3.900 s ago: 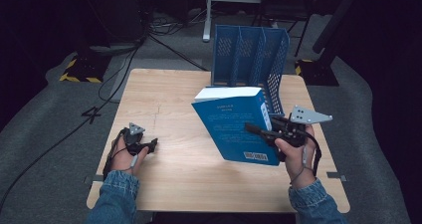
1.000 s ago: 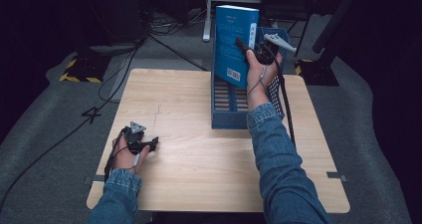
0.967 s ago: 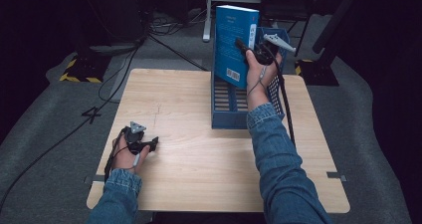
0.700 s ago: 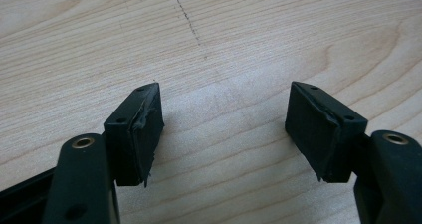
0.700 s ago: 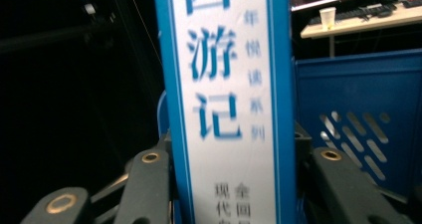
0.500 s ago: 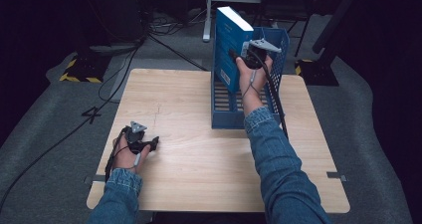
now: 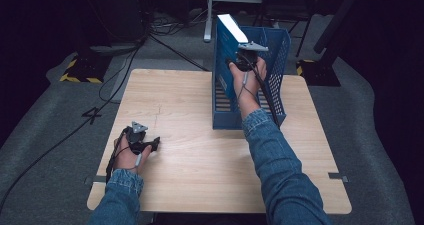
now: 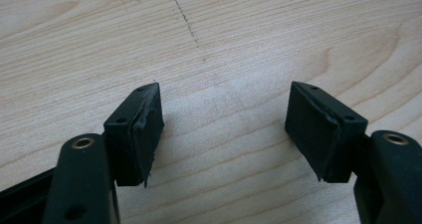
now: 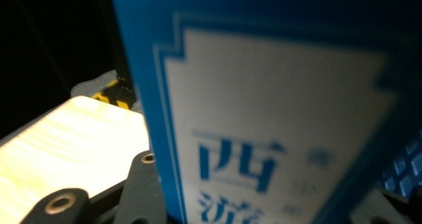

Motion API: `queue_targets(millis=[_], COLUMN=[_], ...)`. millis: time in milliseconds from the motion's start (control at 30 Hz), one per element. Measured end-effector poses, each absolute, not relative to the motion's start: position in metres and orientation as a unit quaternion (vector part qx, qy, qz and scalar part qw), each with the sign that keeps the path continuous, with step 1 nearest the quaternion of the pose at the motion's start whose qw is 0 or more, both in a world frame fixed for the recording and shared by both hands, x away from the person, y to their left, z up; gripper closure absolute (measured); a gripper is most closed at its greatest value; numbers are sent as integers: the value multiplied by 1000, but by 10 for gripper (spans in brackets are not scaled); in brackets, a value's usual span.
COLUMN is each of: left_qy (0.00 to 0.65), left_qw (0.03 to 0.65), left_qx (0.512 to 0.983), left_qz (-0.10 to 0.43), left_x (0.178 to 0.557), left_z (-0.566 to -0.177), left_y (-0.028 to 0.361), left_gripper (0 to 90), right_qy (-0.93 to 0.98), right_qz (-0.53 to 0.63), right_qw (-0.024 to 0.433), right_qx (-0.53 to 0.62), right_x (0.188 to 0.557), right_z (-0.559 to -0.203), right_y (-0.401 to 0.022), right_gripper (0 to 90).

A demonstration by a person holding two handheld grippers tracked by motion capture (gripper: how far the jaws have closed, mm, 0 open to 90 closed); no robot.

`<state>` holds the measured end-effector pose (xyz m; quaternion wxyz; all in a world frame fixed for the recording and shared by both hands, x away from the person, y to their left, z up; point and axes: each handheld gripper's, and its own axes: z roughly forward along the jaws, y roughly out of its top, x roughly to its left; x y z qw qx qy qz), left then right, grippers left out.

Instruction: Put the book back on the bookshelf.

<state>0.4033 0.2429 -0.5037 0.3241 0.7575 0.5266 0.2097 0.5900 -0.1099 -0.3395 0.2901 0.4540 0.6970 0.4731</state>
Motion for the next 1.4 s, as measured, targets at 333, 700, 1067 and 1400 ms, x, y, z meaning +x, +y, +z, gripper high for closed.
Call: queue_targets(millis=[333,700,1067,1400], left_qy=[529,529,528,529], left_qw=[324,324,324,323], left_qx=[756,756,756,756], left_qz=[209,209,209,212], left_x=[404,403,403,404], left_z=[-504,-504,-504,-504], left_y=[242,242,242,241], left_gripper=[313,314,314,315], right_qy=[702,717,704,695], right_qz=[461,440,454,443], right_qw=[303,280,309,336], right_qx=[452,462,451,455], right_x=[587,587,578,580], right_z=[-349,-387,-401,-404], right_y=[-99,-83,-82,-72], right_gripper=[598,593,588,579])
